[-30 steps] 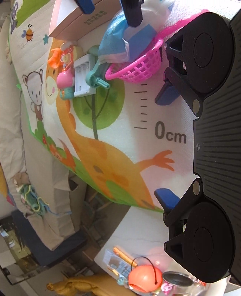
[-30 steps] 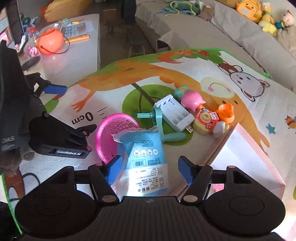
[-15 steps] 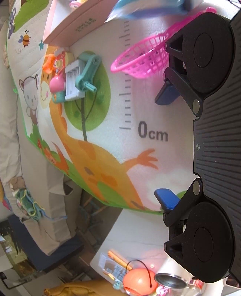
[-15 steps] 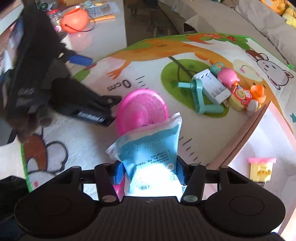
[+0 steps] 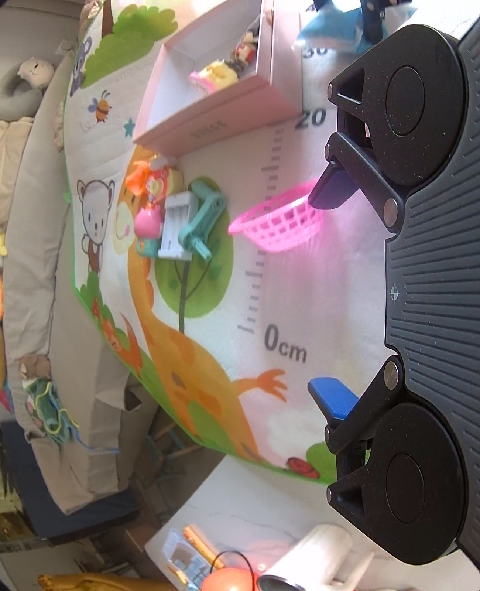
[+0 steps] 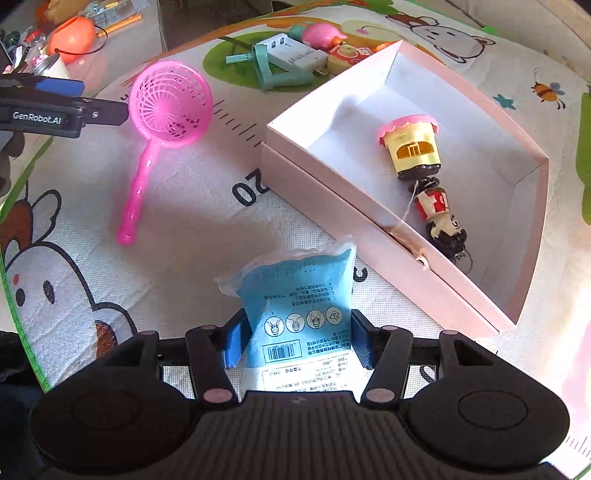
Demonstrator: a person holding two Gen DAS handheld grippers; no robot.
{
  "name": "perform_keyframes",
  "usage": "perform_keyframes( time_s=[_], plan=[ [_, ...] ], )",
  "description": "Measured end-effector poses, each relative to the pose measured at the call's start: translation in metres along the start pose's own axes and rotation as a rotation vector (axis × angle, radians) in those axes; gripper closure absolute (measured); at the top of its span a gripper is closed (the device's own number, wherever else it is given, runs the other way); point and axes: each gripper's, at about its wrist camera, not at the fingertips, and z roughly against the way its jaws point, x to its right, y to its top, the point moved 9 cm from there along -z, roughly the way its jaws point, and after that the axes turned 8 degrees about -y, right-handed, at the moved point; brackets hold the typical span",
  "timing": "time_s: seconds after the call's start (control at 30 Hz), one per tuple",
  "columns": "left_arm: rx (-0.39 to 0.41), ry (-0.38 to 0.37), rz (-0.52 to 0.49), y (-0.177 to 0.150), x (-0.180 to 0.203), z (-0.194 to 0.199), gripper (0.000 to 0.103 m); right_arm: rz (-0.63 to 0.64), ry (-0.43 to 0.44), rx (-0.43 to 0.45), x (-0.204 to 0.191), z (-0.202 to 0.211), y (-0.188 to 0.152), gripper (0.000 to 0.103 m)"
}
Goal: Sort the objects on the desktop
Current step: 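Grasp the pink basket net with the left gripper while the right holds the packet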
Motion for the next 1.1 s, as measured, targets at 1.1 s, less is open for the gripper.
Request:
perform_keyframes(
  time_s=[1.1],
  plan=[
    [-0.064,0.148,-0.048,0.001,0.025,-0.063,0.001,-0.068,0.006,0.163,0.022,0.009,0.024,0.015]
  ],
)
